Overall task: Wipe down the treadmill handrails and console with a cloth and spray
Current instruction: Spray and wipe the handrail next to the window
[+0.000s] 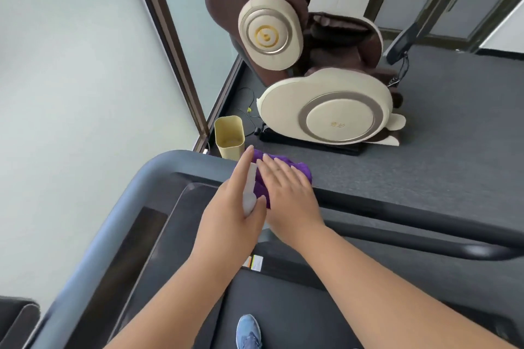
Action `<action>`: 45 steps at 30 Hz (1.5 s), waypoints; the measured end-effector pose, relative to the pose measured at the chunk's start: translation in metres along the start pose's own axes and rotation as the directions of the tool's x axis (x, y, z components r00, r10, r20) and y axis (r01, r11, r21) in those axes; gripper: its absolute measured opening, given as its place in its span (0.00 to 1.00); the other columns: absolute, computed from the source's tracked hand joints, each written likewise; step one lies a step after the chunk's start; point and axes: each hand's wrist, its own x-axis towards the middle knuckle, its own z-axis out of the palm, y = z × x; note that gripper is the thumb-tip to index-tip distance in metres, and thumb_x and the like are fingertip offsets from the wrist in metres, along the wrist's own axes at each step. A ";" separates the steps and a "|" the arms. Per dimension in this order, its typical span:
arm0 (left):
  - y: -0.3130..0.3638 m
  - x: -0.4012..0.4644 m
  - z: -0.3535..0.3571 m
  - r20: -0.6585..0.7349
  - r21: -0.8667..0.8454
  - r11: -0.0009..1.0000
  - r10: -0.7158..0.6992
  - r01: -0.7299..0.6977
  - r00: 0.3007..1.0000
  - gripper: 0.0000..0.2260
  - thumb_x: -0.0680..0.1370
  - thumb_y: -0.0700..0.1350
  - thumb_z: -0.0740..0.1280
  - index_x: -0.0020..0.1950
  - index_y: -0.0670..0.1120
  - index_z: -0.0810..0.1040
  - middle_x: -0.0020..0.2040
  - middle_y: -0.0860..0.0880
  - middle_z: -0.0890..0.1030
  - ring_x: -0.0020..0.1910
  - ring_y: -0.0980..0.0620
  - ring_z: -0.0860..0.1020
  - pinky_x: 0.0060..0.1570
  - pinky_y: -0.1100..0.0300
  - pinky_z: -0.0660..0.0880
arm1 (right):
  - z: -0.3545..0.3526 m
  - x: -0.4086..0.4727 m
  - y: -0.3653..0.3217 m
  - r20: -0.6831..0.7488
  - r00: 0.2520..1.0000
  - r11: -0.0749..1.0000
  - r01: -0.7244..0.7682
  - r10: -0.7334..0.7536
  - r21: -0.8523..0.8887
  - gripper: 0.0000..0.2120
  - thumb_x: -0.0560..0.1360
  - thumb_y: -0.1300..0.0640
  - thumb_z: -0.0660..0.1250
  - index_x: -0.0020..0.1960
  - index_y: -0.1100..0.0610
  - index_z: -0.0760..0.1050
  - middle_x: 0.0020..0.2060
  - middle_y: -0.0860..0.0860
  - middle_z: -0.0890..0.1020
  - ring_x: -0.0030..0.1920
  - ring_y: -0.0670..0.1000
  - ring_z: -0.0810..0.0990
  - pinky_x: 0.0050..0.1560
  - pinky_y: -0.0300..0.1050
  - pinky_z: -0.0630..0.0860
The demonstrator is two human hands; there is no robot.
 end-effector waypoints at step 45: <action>0.235 -0.034 0.343 0.517 0.267 0.917 0.124 -0.297 0.847 0.27 0.80 0.41 0.59 0.76 0.60 0.57 0.48 0.49 0.75 0.39 0.54 0.75 0.38 0.55 0.76 | -0.134 -0.330 0.348 0.155 0.202 -0.199 0.217 0.967 0.956 0.17 0.82 0.45 0.67 0.66 0.52 0.80 0.59 0.49 0.86 0.60 0.50 0.85 0.64 0.53 0.78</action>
